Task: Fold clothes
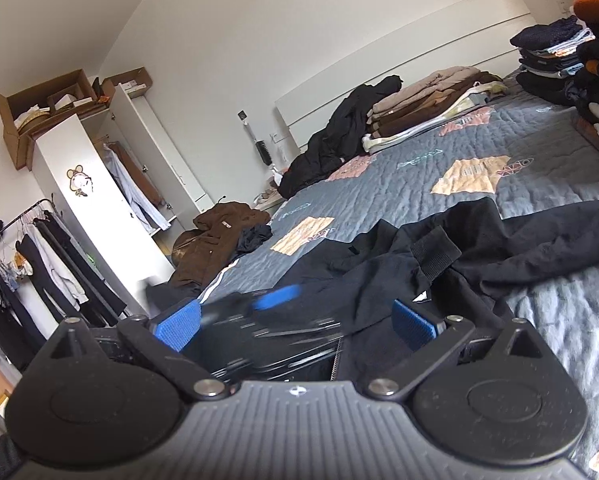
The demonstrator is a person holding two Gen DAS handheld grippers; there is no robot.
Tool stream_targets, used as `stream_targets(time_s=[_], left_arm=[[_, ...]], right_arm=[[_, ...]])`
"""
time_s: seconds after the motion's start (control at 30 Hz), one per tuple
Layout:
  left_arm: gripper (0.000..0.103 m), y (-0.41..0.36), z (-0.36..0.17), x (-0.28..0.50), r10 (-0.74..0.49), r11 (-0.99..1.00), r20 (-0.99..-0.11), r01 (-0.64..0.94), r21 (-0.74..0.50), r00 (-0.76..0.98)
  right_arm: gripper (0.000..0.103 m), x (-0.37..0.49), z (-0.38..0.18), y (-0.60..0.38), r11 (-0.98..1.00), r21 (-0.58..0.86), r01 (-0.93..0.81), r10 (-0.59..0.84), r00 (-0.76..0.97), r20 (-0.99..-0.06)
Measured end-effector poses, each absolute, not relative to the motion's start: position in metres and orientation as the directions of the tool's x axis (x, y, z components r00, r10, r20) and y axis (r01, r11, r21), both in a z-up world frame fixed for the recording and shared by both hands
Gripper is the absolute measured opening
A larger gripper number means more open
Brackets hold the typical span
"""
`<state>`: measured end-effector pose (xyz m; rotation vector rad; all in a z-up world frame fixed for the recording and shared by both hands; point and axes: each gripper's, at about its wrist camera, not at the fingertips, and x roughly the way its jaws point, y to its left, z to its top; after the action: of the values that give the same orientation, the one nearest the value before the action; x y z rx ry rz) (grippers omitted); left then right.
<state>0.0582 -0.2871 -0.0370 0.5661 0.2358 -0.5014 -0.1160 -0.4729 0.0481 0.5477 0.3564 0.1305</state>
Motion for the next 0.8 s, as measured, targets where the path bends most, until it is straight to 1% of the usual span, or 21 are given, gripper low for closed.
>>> stream_targets(time_s=[0.13,0.17,0.27,0.4,0.47,0.57,0.67,0.73,0.8], left_arm=[[0.077,-0.24,-0.042,0.055,-0.27,0.774,-0.302,0.393,0.497,0.914],[0.077,-0.23,-0.043,0.056,-0.252,0.787,-0.3,0.376,0.49,0.92],[0.077,-0.213,-0.038,0.065,-0.26,0.841,-0.328,0.38,0.386,0.908],[0.077,-0.201,-0.034,0.077,-0.275,0.907,-0.313,0.353,0.228,0.909],[0.077,-0.197,-0.036,0.079,-0.291,0.916,-0.313,0.357,0.18,0.904],[0.077,-0.195,-0.037,0.08,-0.298,0.915,-0.316,0.364,0.174,0.901],[0.077,-0.193,-0.038,0.083,-0.302,0.914,-0.318,0.367,0.17,0.899],[0.077,-0.193,-0.043,0.084,-0.299,0.91,-0.323,0.371,0.187,0.898],[0.077,-0.193,-0.047,0.084,-0.285,0.901,-0.322,0.367,0.231,0.903]], right_arm=[[0.102,-0.105,0.035,-0.473,0.844,0.535,0.029,0.17,0.933,-0.318],[0.102,-0.101,0.031,-0.473,0.843,0.536,0.043,0.161,0.931,-0.328],[0.102,-0.085,0.019,-0.477,0.841,0.533,0.093,0.129,0.922,-0.366],[0.102,-0.049,0.006,-0.489,0.809,0.571,0.137,0.132,0.905,-0.404],[0.102,-0.026,-0.001,-0.495,0.804,0.576,0.147,0.14,0.895,-0.424],[0.101,0.009,-0.012,-0.505,0.793,0.587,0.161,0.147,0.885,-0.442],[0.099,0.042,-0.03,-0.521,0.756,0.611,0.235,0.126,0.863,-0.488],[0.096,0.062,-0.042,-0.529,0.747,0.603,0.282,0.106,0.844,-0.526],[0.094,0.08,-0.051,-0.534,0.76,0.57,0.311,0.086,0.822,-0.563]])
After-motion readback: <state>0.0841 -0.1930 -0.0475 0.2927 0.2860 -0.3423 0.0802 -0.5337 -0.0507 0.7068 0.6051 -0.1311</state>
